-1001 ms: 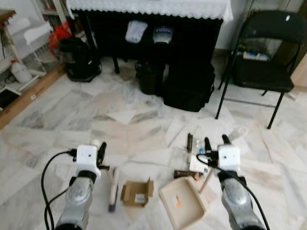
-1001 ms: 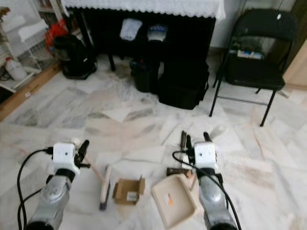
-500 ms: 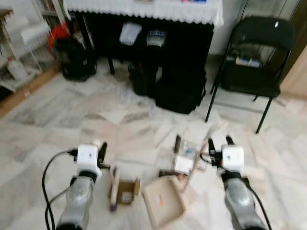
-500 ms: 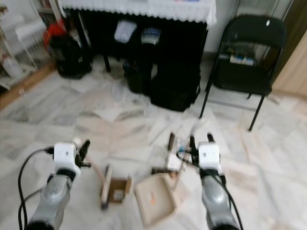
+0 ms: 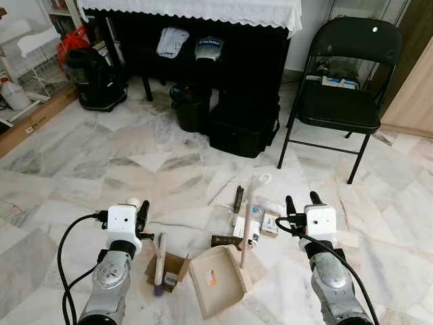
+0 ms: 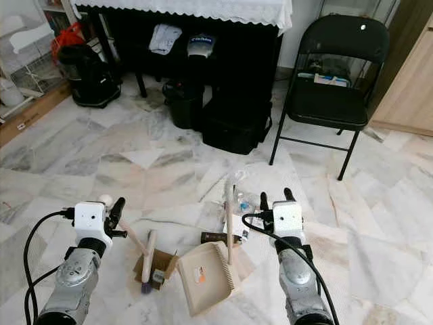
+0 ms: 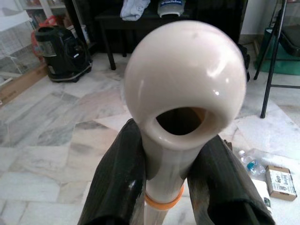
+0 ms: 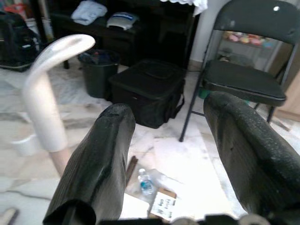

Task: Sweep floor

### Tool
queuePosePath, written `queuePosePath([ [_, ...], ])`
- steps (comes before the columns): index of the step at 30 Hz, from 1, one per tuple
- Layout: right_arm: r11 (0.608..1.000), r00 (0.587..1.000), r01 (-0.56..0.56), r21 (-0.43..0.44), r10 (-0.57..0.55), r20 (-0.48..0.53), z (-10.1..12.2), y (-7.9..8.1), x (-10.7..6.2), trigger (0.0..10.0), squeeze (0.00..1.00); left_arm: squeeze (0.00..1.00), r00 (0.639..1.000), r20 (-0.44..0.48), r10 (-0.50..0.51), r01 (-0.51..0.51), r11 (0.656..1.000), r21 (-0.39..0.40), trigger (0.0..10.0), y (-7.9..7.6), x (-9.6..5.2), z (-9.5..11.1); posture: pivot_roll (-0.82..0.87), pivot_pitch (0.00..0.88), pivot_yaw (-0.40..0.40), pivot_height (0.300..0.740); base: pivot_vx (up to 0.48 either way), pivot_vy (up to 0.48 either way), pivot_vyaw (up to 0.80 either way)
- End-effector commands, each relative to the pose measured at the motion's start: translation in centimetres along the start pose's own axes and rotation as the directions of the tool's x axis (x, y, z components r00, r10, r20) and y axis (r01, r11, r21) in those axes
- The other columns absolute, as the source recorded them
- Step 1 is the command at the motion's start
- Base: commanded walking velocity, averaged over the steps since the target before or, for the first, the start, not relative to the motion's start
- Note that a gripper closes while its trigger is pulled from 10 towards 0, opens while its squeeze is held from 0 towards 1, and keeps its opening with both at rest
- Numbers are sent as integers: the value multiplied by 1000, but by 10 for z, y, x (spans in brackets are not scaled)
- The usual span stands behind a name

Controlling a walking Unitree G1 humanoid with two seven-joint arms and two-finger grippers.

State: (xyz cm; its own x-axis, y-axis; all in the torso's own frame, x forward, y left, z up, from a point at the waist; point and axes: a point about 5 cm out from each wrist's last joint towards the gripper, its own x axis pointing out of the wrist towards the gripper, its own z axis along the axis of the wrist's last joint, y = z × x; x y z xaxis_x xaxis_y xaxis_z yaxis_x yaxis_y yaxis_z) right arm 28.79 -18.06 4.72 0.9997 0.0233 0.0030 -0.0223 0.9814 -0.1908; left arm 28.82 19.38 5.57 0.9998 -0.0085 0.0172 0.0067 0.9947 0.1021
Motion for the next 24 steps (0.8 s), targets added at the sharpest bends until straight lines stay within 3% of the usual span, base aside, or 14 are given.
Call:
queuePosePath([
  [1, 999, 1000, -27, 22, 27, 7, 2, 4, 1, 10000, 1000, 0, 1000, -18, -2, 2, 1000, 7, 10000, 2, -2, -4, -25, 95, 13, 740, 0, 0, 0],
  [13, 984, 985, -167, 59, 169, -35, -6, 20, -4, 10000, 1000, 0, 1000, -18, -3, 3, 1000, 9, 10000, 2, -2, -3, -25, 99, 13, 740, 0, 0, 0],
  [19, 992, 989, -121, 22, 122, -79, -12, 13, -4, 10000, 1000, 0, 1000, -17, -4, 4, 1000, 9, 10000, 2, -1, -3, -26, 104, 14, 740, 0, 0, 0],
  [20, 994, 990, -109, 19, 110, -85, -12, 11, -4, 10000, 957, 0, 1000, -17, -5, 5, 1000, 8, 10000, 2, -1, -3, -27, 104, 14, 740, 0, 0, 0],
  [21, 994, 990, -109, 21, 110, -86, -13, 10, -4, 10000, 639, 0, 1000, -17, -6, 6, 1000, 8, 10000, 1, -1, -3, -27, 104, 14, 740, 0, 0, 0],
  [22, 992, 989, -120, 32, 123, -86, -13, 10, -4, 10000, 533, 0, 1000, -17, -7, 7, 1000, 8, 10000, 1, -1, -3, -27, 105, 15, 740, 0, 0, 0],
  [23, 991, 988, -130, 45, 133, -80, -12, 11, -5, 10000, 1000, 0, 1000, -17, -7, 7, 1000, 8, 10000, 1, -1, -3, -27, 105, 15, 740, 0, 0, 0],
  [24, 990, 988, -133, 48, 137, -76, -12, 11, -5, 10000, 1000, 0, 1000, -17, -7, 7, 1000, 8, 10000, 1, -1, -3, -26, 104, 15, 740, 0, 0, 0],
])
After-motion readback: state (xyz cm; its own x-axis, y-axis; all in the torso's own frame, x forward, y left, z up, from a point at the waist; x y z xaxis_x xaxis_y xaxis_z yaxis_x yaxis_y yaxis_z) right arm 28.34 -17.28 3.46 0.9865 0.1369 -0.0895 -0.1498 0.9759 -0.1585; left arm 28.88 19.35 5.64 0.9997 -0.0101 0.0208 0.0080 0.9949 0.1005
